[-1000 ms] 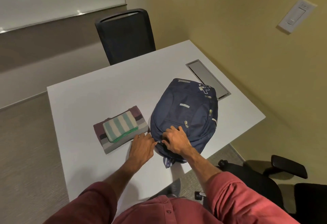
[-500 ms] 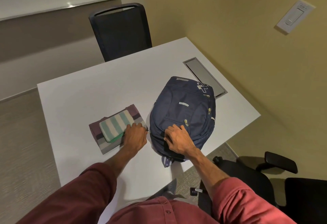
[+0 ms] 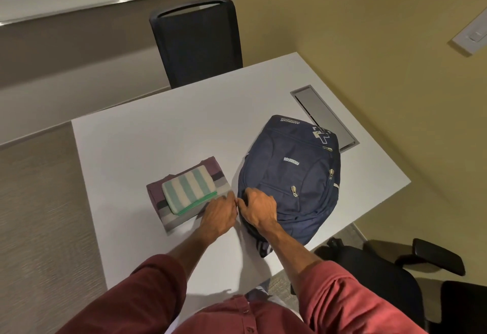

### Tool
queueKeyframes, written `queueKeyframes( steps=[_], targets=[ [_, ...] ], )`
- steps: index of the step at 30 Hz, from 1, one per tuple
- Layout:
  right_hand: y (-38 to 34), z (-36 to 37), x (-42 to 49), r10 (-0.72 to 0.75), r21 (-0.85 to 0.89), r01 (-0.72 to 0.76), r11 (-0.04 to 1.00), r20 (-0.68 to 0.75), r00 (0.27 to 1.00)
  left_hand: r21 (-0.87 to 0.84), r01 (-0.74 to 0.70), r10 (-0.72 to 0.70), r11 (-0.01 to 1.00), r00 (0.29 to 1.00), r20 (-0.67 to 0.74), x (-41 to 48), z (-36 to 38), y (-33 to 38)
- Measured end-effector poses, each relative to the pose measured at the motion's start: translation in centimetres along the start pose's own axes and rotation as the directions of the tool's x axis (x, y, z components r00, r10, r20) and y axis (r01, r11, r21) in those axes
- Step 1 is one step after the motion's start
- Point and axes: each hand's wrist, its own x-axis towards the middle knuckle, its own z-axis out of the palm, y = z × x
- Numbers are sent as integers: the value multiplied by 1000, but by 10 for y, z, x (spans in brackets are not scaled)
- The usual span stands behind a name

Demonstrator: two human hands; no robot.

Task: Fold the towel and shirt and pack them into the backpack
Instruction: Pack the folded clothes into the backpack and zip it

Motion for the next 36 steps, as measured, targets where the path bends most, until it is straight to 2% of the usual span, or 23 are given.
queueKeyframes(
  steps=[5, 10, 13, 17, 20, 23, 28, 36],
  targets=[
    [-1, -1, 5, 37, -7, -36, 999, 87, 996, -43, -4, 5, 999, 999, 34, 2, 3, -9],
    [1, -5, 5, 44, -12, -43, 999, 145, 989, 128, -31, 13, 991, 990, 140, 8, -5, -3],
    [1, -13, 7, 65, 48, -73, 996, 152, 986, 238, 6, -25, 971, 997, 76, 16, -17, -1],
    [12, -21, 11, 134, 207, -166, 964, 161, 978, 299, 54, -47, 953, 998, -30, 41, -31, -4],
    [21, -25, 17, 144, 295, -190, 936, 172, 975, 284, 21, -12, 959, 999, -30, 69, -33, -5],
    [28, -31, 26, 133, 346, -196, 918, 197, 971, 264, 51, -41, 963, 998, -43, 88, -34, -5],
    [34, -36, 37, 89, 369, -197, 908, 289, 953, 303, 38, -31, 952, 999, -28, 114, -34, -3],
    [47, -32, 45, 31, 440, -196, 876, 355, 934, 385, 53, -80, 922, 995, 54, 150, -30, -8]
  ],
)
